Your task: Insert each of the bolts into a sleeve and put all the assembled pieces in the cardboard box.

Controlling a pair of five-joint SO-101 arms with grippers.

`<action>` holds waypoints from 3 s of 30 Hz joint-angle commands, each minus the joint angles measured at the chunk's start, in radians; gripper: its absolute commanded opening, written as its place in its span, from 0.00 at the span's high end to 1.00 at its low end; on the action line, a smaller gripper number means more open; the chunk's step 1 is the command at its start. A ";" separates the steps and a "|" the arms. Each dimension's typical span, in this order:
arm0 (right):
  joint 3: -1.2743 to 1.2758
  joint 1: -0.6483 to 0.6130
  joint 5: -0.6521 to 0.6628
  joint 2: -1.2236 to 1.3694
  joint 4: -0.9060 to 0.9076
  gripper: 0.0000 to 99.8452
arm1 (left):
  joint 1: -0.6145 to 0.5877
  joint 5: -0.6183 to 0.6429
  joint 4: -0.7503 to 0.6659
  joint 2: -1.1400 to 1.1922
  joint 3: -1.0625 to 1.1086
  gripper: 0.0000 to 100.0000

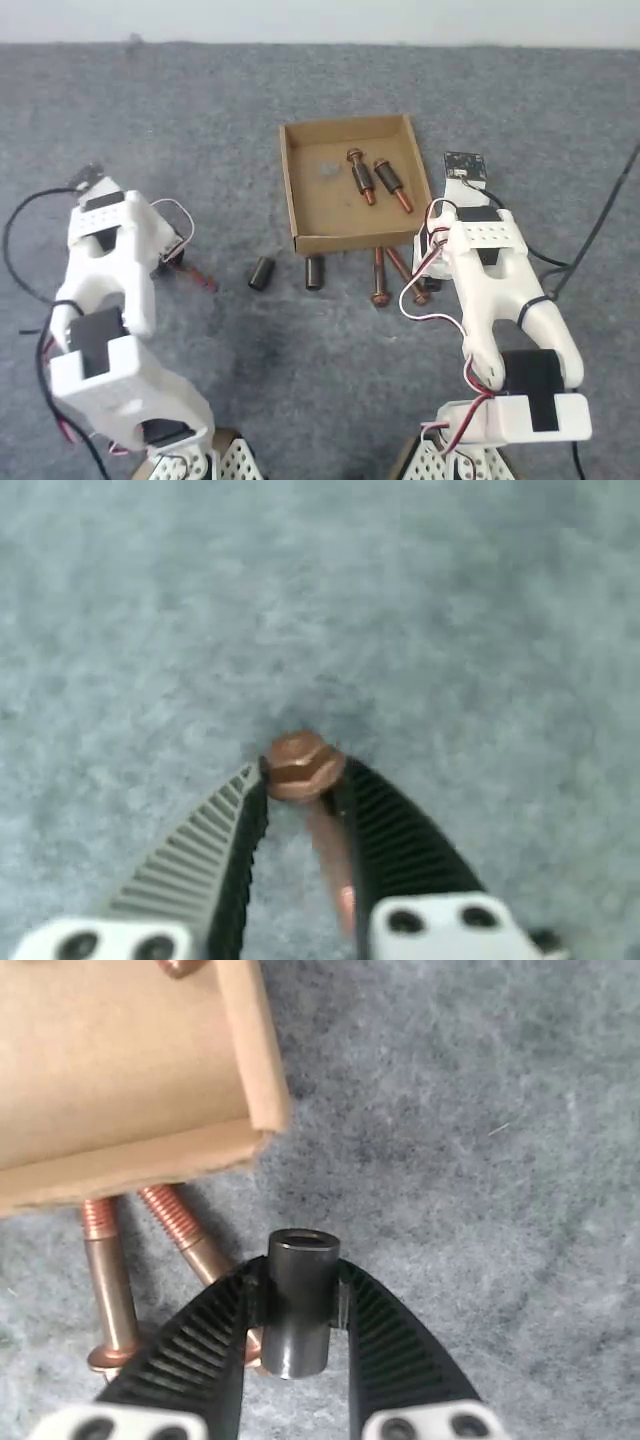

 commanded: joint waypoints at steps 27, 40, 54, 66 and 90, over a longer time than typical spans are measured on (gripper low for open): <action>-0.005 0.013 0.025 -0.031 -0.015 0.99 | 0.224 -0.551 0.002 0.002 -0.183 0.90; -0.006 -0.007 0.026 -0.033 -0.015 0.99 | 0.232 -0.522 0.003 0.005 -0.113 0.90; -0.005 -0.002 0.026 -0.033 -0.015 0.99 | 0.235 -0.397 0.089 0.181 -0.272 0.90; -0.005 -0.004 0.026 -0.033 -0.015 0.99 | 0.239 -0.404 -0.005 0.138 -0.240 0.99; -0.026 0.019 0.023 -0.263 0.094 0.99 | 0.281 -0.396 -0.525 -0.302 0.325 0.99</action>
